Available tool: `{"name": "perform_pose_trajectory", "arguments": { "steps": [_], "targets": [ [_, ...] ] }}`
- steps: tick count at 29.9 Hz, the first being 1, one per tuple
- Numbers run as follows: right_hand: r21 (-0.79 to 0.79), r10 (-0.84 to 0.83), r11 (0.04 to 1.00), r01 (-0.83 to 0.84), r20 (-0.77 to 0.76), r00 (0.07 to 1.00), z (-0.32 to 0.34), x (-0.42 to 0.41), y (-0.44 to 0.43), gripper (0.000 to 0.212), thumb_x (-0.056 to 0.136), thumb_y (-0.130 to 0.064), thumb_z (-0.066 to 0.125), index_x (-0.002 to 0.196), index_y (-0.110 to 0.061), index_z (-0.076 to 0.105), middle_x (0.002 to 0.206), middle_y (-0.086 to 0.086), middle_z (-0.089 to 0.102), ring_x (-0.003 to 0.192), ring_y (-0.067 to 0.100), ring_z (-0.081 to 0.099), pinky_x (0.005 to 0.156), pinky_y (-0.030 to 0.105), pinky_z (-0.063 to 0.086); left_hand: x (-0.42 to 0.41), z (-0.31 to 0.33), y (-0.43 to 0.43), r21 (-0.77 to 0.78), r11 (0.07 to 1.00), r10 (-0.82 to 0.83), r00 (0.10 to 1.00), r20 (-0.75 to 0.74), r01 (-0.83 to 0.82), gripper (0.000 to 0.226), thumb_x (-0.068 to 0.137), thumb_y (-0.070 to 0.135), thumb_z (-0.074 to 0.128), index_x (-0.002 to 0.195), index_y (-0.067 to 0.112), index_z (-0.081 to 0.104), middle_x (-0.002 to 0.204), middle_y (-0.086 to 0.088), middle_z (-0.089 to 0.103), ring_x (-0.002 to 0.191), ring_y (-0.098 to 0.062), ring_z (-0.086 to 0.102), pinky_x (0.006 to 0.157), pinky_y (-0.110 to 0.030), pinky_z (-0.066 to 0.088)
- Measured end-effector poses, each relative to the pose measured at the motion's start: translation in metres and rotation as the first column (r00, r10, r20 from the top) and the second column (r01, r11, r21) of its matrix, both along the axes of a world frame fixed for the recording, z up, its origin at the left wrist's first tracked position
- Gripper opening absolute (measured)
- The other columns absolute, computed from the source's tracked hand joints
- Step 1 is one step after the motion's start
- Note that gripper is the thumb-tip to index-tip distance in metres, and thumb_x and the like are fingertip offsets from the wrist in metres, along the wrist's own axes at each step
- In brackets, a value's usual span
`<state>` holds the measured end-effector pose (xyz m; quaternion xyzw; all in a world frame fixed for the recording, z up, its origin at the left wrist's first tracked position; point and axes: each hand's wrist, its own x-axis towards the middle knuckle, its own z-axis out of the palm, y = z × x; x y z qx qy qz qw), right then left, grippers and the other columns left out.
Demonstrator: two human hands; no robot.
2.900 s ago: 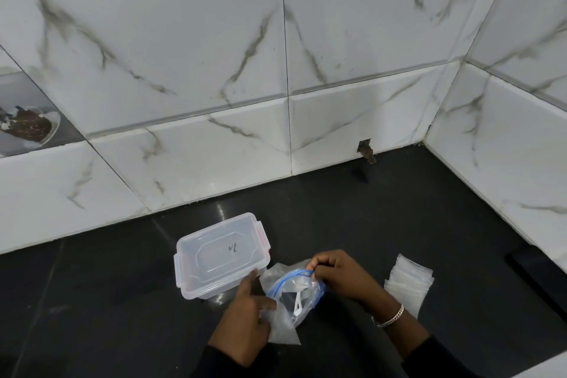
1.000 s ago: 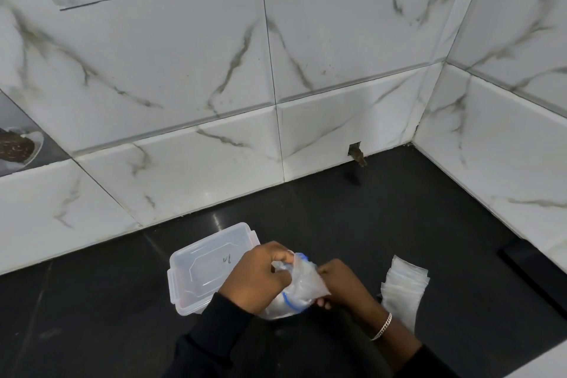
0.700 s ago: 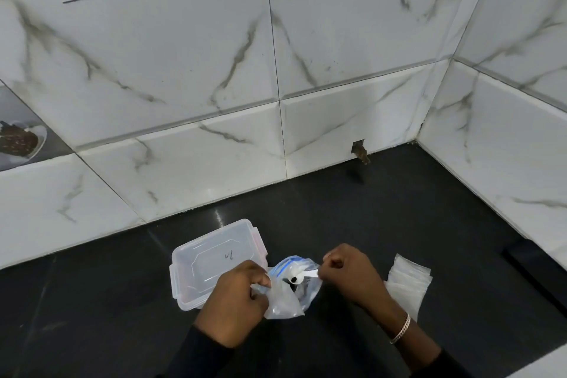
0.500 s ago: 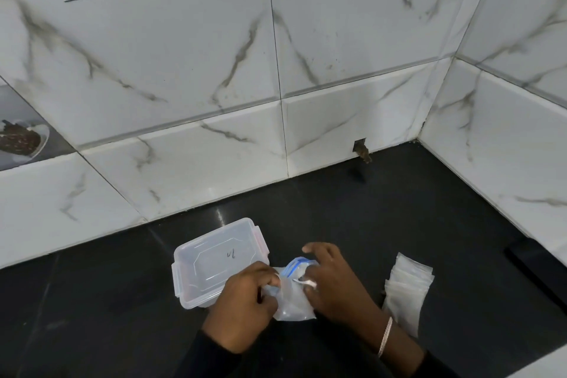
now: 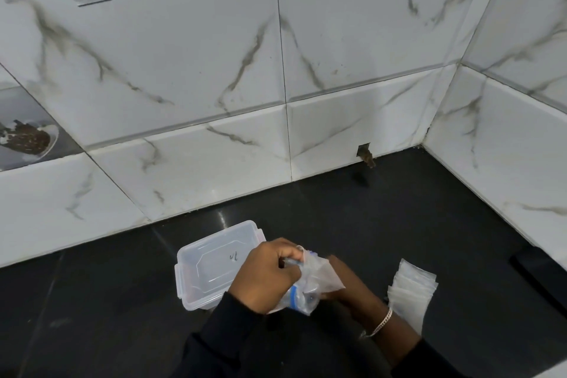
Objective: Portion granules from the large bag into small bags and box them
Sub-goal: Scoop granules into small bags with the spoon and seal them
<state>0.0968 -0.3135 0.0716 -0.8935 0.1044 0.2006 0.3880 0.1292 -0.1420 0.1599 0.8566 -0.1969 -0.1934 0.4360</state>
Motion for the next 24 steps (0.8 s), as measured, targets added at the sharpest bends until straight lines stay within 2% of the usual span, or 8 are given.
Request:
{"name": "perform_pose_trajectory", "arguments": {
  "steps": [2,4,6,9,12,16,21,24],
  "targets": [
    [0.115,-0.086,0.990,0.083,0.023,0.996,0.008,0.001,-0.007,0.017,0.078,-0.014,0.075,0.076,0.002,0.071,0.075,0.011,0.064,0.076,0.019,0.066,0.066,0.027,0.046,-0.001,-0.002,0.010,0.065,0.996,0.053,0.998,0.043,-0.055,0.026,0.079,0.005,0.060,0.089,0.024,0.075,0.103,0.017,0.067,0.093,-0.002,0.062,0.080,-0.016,0.046],
    [0.249,-0.236,0.943,0.222,0.027,0.971,0.016,-0.003,-0.016,0.016,0.065,-0.021,0.074,0.063,-0.005,0.074,0.078,0.013,0.071,0.076,0.015,0.068,0.072,0.035,0.051,-0.002,-0.004,0.024,0.109,0.988,0.096,0.992,0.083,-0.105,0.025,0.080,0.006,0.061,0.089,0.026,0.073,0.104,0.018,0.065,0.095,-0.004,0.061,0.081,-0.014,0.045],
    [0.306,-0.321,0.905,0.295,0.038,0.946,0.023,-0.007,-0.025,0.008,0.069,-0.022,0.074,0.069,-0.016,0.079,0.097,0.008,0.076,0.093,0.017,0.071,0.083,0.028,0.055,-0.006,-0.006,0.035,0.137,0.982,0.119,0.987,0.106,-0.133,0.022,0.081,0.006,0.063,0.090,0.024,0.071,0.104,0.019,0.064,0.094,-0.004,0.061,0.082,-0.014,0.046],
    [0.342,-0.373,0.873,0.348,0.007,0.928,0.030,-0.014,-0.036,0.015,0.077,-0.013,0.072,0.088,-0.004,0.077,0.104,0.021,0.073,0.105,0.039,0.066,0.096,0.048,0.052,-0.015,-0.010,0.043,0.168,0.977,0.120,0.988,0.096,-0.135,0.017,0.082,0.007,0.066,0.092,0.021,0.070,0.106,0.015,0.063,0.093,-0.007,0.062,0.087,-0.021,0.052],
    [0.255,-0.296,0.927,0.277,0.042,0.954,0.028,-0.018,-0.038,0.011,0.080,-0.006,0.071,0.086,0.002,0.077,0.103,0.021,0.073,0.104,0.034,0.067,0.095,0.039,0.053,-0.021,-0.015,0.042,0.183,0.973,0.124,0.988,0.094,-0.139,0.013,0.083,0.007,0.067,0.088,0.019,0.070,0.107,0.014,0.062,0.095,-0.008,0.061,0.089,-0.021,0.051],
    [0.333,-0.379,0.877,0.346,0.036,0.925,0.022,-0.024,-0.037,0.012,0.079,-0.007,0.072,0.070,-0.008,0.080,0.093,0.002,0.076,0.084,0.018,0.070,0.077,0.031,0.056,-0.026,-0.018,0.043,0.173,0.970,0.151,0.981,0.122,-0.171,0.013,0.083,0.009,0.067,0.084,0.020,0.071,0.106,0.015,0.063,0.095,-0.006,0.061,0.090,-0.022,0.052],
    [-0.051,-0.019,0.998,0.041,0.376,0.926,0.011,-0.030,-0.021,0.005,0.083,-0.026,0.074,0.078,-0.025,0.072,0.121,-0.019,0.056,0.102,-0.001,0.059,0.086,0.019,0.052,-0.029,-0.023,0.054,0.171,0.977,0.105,0.985,0.140,-0.128,0.023,0.080,0.004,0.066,0.079,0.026,0.070,0.101,0.021,0.064,0.088,-0.005,0.062,0.078,-0.016,0.049],
    [-0.403,0.343,0.905,-0.135,0.506,0.791,0.002,-0.028,-0.006,0.012,0.082,-0.032,0.068,0.089,-0.024,0.072,0.139,-0.007,0.049,0.126,0.014,0.047,0.092,0.030,0.053,-0.030,-0.020,0.055,0.119,0.989,0.074,0.989,0.131,-0.090,0.027,0.081,0.001,0.065,0.078,0.026,0.073,0.099,0.022,0.064,0.090,0.001,0.061,0.075,-0.012,0.048]
  ]
}}
